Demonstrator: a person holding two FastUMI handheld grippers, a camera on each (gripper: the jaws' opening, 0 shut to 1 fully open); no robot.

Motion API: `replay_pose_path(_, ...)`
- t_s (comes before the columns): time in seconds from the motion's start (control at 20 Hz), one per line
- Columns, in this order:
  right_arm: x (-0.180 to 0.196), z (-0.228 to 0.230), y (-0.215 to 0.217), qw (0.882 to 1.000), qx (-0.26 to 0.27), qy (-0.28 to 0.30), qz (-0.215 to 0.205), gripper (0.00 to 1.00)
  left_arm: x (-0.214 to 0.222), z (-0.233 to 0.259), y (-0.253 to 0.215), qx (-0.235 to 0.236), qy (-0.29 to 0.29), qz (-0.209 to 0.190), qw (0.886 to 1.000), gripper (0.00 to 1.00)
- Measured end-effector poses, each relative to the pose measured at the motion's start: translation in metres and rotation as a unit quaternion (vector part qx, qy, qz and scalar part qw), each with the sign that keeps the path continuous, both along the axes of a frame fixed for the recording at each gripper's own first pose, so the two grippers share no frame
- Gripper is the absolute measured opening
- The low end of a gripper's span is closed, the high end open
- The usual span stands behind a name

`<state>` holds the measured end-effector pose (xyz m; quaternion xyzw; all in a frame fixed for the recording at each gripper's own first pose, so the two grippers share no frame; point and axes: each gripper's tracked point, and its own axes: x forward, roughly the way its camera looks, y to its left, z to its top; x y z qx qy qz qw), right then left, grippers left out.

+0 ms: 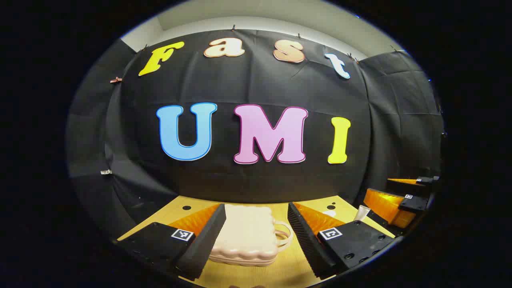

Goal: First open the suitcase, pack the skin care products into it, and then close the suitcase.

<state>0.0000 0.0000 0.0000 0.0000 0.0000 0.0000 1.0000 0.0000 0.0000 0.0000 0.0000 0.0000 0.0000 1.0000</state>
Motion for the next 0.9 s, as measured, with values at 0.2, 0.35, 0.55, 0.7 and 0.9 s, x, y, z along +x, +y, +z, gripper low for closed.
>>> replay_pose_path(0.2,-0.002,0.007,0.002,1.0,-0.001,-0.016,0.008,0.97,0.0,0.001,-0.009,-0.003,-0.002,-0.006,1.0,0.98)
replay_pose_path(0.35,-0.001,0.005,0.0,1.0,-0.002,-0.014,0.01,0.96,0.001,0.002,-0.011,-0.003,-0.001,-0.011,1.0,0.98)
replay_pose_path(0.55,0.001,0.004,0.0,1.0,0.0,-0.012,0.017,0.96,0.004,-0.002,-0.018,-0.001,0.004,-0.018,1.0,0.98)
replay_pose_path(0.7,0.003,0.006,-0.001,1.0,-0.002,-0.016,0.021,0.96,0.006,0.0,-0.024,-0.002,0.002,-0.022,1.0,0.98)
replay_pose_path(0.9,0.006,0.005,-0.004,1.0,-0.004,-0.015,0.021,0.96,0.011,-0.002,-0.027,0.002,0.005,-0.025,1.0,0.98)
